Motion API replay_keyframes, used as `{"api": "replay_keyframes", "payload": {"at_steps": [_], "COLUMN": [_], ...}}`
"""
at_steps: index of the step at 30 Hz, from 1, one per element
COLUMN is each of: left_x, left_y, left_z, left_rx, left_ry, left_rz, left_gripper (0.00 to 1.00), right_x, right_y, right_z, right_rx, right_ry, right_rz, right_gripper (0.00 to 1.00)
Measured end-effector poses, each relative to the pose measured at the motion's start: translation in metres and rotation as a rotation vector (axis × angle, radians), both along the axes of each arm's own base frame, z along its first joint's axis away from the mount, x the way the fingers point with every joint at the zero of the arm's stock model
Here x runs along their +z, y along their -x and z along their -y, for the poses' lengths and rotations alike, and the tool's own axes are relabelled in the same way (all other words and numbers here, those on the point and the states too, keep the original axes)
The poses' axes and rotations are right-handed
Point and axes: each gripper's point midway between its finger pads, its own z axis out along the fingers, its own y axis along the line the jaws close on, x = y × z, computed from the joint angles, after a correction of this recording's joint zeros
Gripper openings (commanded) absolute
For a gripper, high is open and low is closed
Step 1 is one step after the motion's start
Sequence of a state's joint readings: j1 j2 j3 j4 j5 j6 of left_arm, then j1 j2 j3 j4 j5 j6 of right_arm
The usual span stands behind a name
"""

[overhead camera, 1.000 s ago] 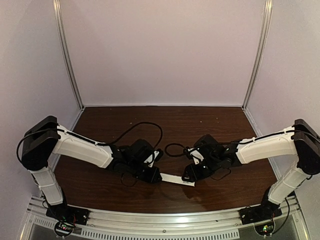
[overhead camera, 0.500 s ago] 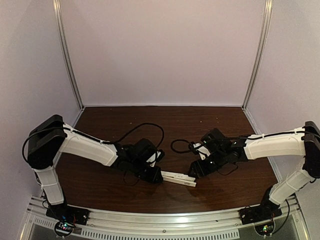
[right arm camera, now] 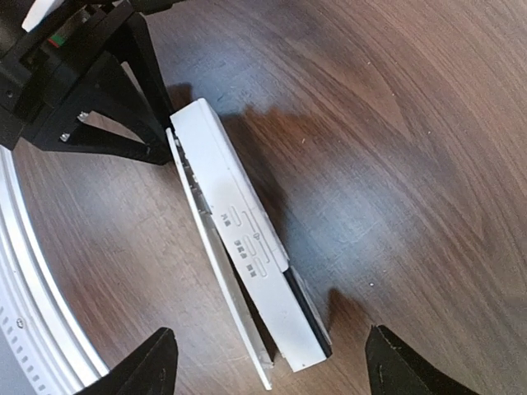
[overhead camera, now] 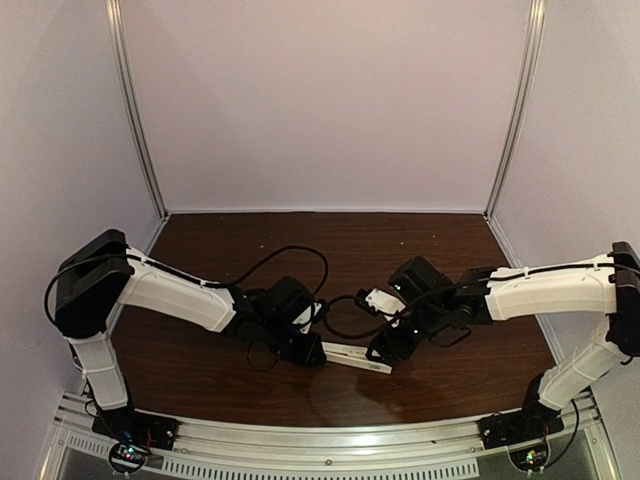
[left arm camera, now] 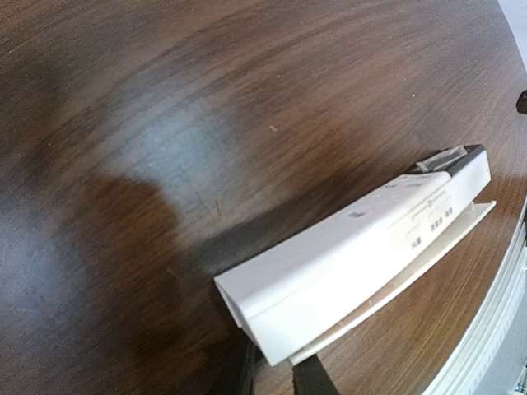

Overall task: Load the batteries into the remote control
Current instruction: Adjust the battery cover on the remote control without the battery cover.

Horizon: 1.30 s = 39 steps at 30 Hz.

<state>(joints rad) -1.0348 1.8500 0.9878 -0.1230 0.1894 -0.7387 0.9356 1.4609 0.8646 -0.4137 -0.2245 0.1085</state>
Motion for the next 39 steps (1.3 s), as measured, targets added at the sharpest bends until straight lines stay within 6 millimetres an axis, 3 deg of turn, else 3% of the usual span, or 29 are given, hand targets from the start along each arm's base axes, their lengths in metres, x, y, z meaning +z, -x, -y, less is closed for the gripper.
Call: {"api": "replay_keyframes", "payload": {"at_steps": [6, 14, 20, 22, 26, 28, 34, 39], "left_x": [0.000, 0.000, 0.000, 0.000, 0.000, 0.000, 0.001, 0.009], "left_y": [0.000, 0.000, 0.000, 0.000, -0.001, -0.001, -0.001, -0.002], "left_z": [0.000, 0.000, 0.000, 0.000, -0.001, -0.001, -0.003, -0.020], "left_rx": [0.000, 0.000, 0.000, -0.002, -0.003, -0.004, -0.005, 0.006], "left_ry": [0.001, 0.001, 0.000, 0.000, 0.001, 0.002, 0.004, -0.017], "left_rz": [0.000, -0.001, -0.001, -0.001, -0.001, -0.003, -0.004, 0.006], "left_gripper": [0.20, 0.19, 0.19, 0.19, 0.19, 0.19, 0.24, 0.33], "right_x": [-0.004, -0.035, -0.055, -0.060, -0.060, -0.059, -0.057, -0.058], "right_y": [-0.011, 0.000, 0.000, 0.000, -0.004, -0.005, -0.004, 0.003], "right_z": [-0.004, -0.015, -0.015, -0.015, -0.019, -0.021, -0.025, -0.028], "right_rx": [0.071, 0.165, 0.184, 0.189, 0.192, 0.195, 0.210, 0.228], "right_ry": [0.067, 0.141, 0.194, 0.206, 0.212, 0.214, 0.204, 0.186], "right_rz": [0.088, 0.077, 0.079, 0.073, 0.090, 0.094, 0.092, 0.057], "right_gripper": [0.79, 0.79, 0.72, 0.67, 0.42, 0.34, 0.19, 0.13]}}
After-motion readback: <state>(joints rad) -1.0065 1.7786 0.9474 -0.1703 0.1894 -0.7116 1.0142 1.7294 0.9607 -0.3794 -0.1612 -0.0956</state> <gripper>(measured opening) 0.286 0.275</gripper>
